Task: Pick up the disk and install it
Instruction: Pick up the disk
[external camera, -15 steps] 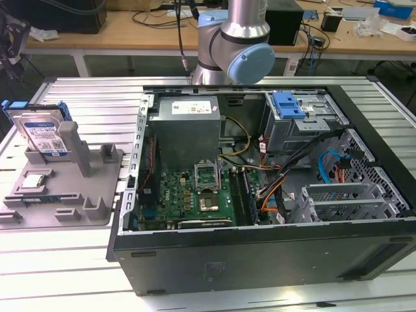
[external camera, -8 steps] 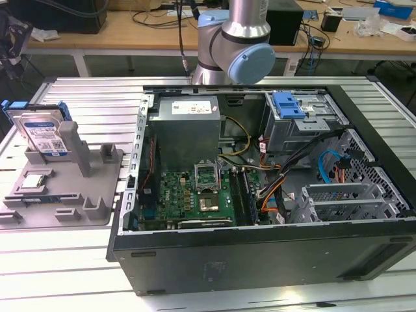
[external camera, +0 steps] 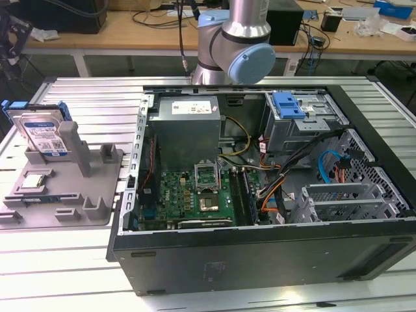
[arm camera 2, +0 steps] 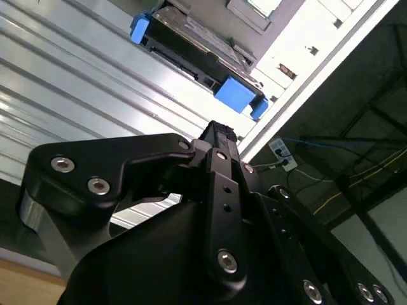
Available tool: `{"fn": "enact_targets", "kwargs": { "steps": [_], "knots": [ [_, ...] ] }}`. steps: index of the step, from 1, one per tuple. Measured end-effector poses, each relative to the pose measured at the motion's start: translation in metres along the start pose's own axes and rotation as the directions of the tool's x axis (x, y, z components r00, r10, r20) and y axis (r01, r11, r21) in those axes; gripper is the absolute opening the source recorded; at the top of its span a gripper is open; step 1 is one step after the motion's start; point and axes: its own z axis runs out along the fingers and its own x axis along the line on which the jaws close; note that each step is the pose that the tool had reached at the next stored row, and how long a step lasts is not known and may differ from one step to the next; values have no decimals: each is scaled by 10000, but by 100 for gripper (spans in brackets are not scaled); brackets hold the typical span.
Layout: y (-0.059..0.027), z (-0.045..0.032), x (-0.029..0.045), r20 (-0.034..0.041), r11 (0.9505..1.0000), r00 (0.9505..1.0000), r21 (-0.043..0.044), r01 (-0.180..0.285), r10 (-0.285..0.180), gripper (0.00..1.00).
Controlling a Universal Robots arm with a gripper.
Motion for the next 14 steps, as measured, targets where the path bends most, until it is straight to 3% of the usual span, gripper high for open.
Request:
{"fn": "enact_targets", "kwargs": {
  "steps": [3, 4, 7, 9, 11, 12, 14],
  "knots": [
    [0, 0, 0, -28, 9976, 9976, 25, 691, -691, 11],
    [0, 0, 0, -43, 9948, 9948, 36, 1016, -1016, 11],
    [0, 1, 0, -89, 9800, 9800, 72, 1989, -1989, 11],
    [0, 2, 0, -122, 9651, 9651, 95, 2619, -2618, 29],
    [1, 3, 0, -144, 9544, 9544, 110, 2984, -2982, 29],
    [0, 3, 0, -157, 9485, 9485, 120, 3165, -3163, 36],
    [0, 6, 0, -201, 9239, 9239, 144, 3823, -3820, 36]
  ]
}}
